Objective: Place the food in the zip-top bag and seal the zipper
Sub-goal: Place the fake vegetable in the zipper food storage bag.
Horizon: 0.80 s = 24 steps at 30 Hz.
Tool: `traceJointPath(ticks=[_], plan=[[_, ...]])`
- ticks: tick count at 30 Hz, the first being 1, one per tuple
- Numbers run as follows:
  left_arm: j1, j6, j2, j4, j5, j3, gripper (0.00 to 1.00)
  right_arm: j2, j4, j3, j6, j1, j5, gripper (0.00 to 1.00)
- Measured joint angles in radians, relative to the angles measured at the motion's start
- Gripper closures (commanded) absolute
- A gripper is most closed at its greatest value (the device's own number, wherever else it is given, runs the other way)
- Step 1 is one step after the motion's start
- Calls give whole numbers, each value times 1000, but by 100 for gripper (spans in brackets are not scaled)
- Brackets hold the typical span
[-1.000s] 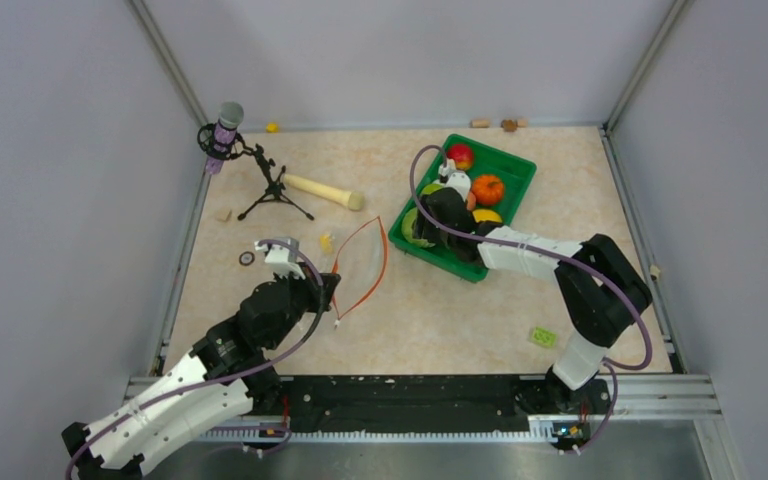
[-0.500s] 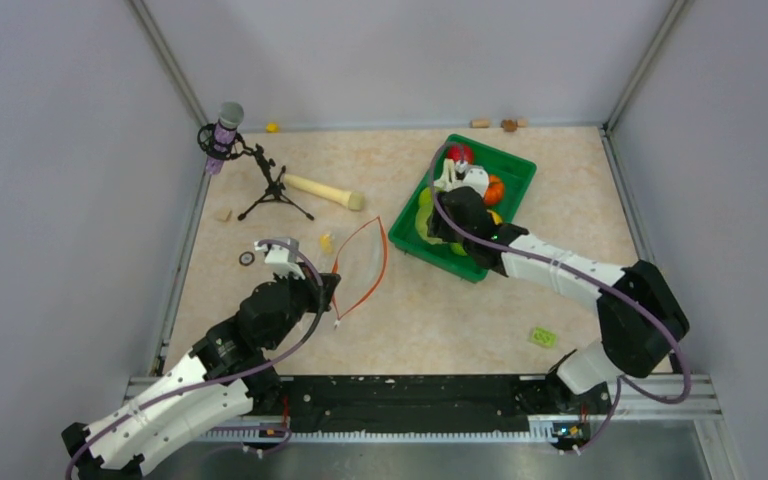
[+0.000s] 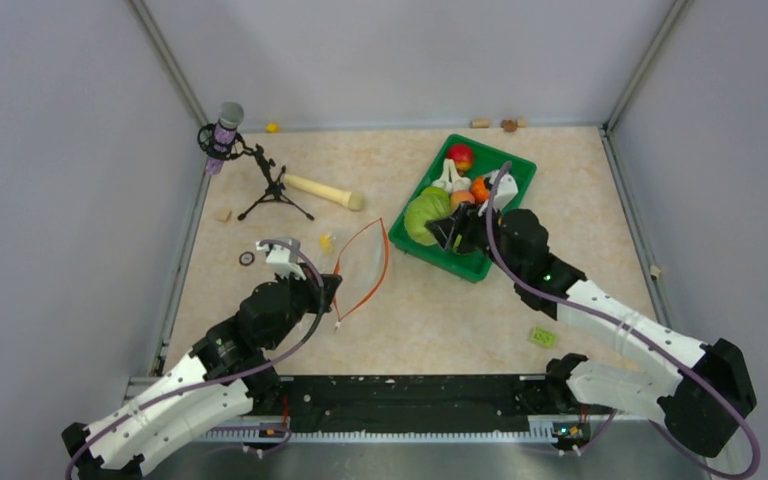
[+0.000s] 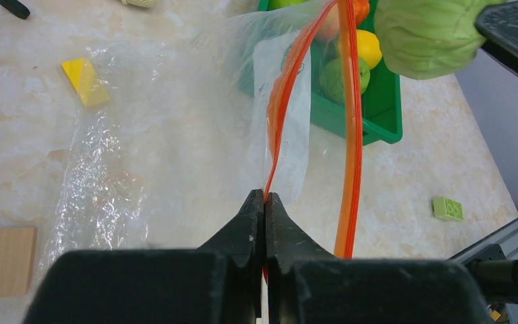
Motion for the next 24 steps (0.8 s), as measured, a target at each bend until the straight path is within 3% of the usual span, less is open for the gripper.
traceJointPath(ticks=[5, 12, 24], plan=[[0, 0, 0, 0, 0, 0, 100, -57, 147, -56, -8, 0, -265, 96], [0, 0, 0, 0, 0, 0, 100, 14, 393, -61, 70, 17, -626, 96], [0, 0, -28, -1, 0, 0, 100, 153, 409, -53, 31, 145, -647, 96]])
